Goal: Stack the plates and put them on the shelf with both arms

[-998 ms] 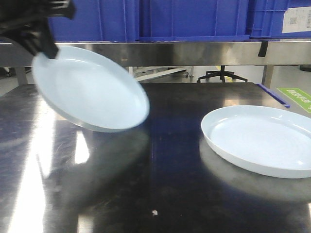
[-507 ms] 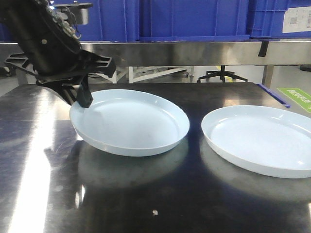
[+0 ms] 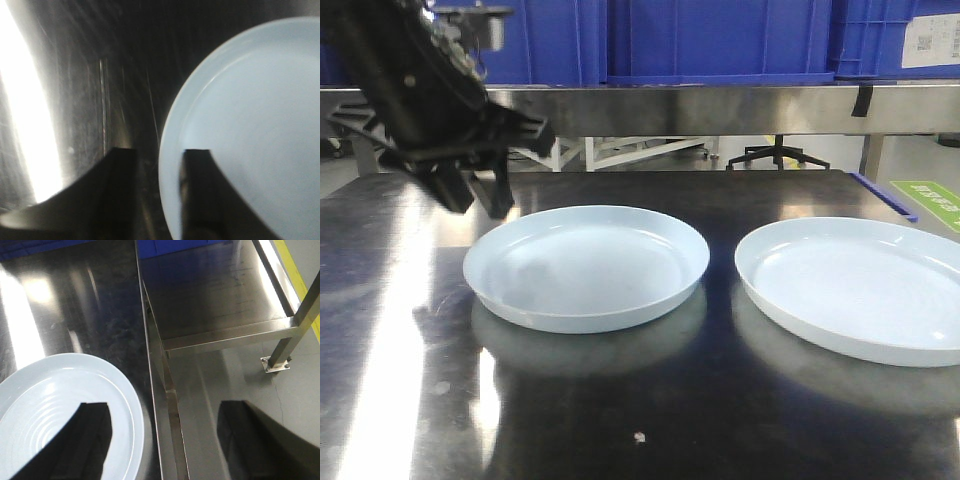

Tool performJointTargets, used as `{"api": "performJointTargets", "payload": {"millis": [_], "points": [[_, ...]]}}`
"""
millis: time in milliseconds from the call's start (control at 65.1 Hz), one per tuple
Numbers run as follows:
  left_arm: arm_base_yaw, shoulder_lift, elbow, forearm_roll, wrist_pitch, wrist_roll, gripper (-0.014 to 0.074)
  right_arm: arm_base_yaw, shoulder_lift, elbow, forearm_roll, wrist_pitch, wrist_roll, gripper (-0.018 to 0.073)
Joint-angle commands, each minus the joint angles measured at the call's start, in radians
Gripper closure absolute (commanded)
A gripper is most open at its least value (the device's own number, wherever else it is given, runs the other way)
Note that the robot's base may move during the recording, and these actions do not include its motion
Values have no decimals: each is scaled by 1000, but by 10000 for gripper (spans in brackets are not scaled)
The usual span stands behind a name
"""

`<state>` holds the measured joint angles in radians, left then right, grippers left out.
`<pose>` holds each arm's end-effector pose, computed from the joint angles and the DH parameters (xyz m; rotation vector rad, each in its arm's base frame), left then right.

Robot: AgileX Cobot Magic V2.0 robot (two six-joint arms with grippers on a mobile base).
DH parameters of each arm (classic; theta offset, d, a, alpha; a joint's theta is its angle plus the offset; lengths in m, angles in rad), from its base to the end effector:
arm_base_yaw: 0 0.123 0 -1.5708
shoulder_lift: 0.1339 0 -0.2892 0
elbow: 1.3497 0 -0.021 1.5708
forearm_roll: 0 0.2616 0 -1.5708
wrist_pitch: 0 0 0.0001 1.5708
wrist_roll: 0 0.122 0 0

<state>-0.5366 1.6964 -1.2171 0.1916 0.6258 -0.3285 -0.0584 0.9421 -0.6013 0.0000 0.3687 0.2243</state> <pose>0.3408 -0.1869 0.2193 0.4252 2.5396 -0.1228 0.2199 -0.0129 0.2610 0.3092 2.1728 0.0933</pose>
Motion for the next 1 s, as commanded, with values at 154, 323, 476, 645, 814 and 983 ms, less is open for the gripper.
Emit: {"api": "performJointTargets", "payload": {"millis": [154, 323, 476, 645, 814, 983], "points": [[29, -235, -101, 61, -54, -17, 513, 0, -5, -39, 0, -66, -7, 9], [199, -358, -88, 61, -57, -35, 514, 0, -5, -39, 0, -66, -7, 9], [384, -459, -43, 54, -89, -35, 514, 0, -5, -39, 0, -66, -7, 9], [504, -546, 38, 41, -100, -35, 514, 0, -5, -39, 0, -59, -7, 9], [510, -637, 192, 70, -183, -35, 514, 0, -5, -39, 0, -58, -7, 9], [510, -755, 395, 70, -273, -35, 514, 0, -5, -39, 0, -47, -7, 9]]}}
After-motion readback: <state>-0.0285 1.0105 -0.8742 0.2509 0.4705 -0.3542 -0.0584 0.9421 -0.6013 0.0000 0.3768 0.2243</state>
